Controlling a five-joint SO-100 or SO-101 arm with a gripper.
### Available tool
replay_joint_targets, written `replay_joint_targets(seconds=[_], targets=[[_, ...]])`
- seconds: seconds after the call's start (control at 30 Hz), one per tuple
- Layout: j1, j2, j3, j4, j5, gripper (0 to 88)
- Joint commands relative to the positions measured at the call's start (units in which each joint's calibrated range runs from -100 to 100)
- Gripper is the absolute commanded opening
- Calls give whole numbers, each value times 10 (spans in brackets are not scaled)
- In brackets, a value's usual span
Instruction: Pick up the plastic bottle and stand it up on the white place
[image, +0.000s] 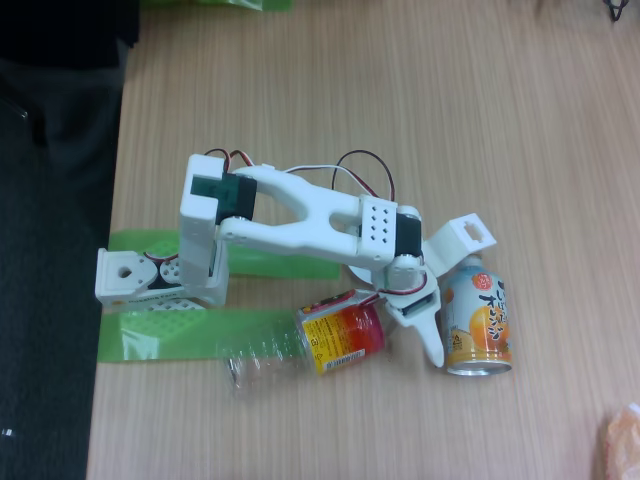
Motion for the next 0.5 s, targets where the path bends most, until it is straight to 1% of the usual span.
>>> replay_joint_targets(seconds=[0.0, 0.4, 0.47], targets=[[4, -3, -31, -3, -1, 484], [-1, -2, -34, 0, -1, 481], [-1, -2, -34, -2, -1, 444]])
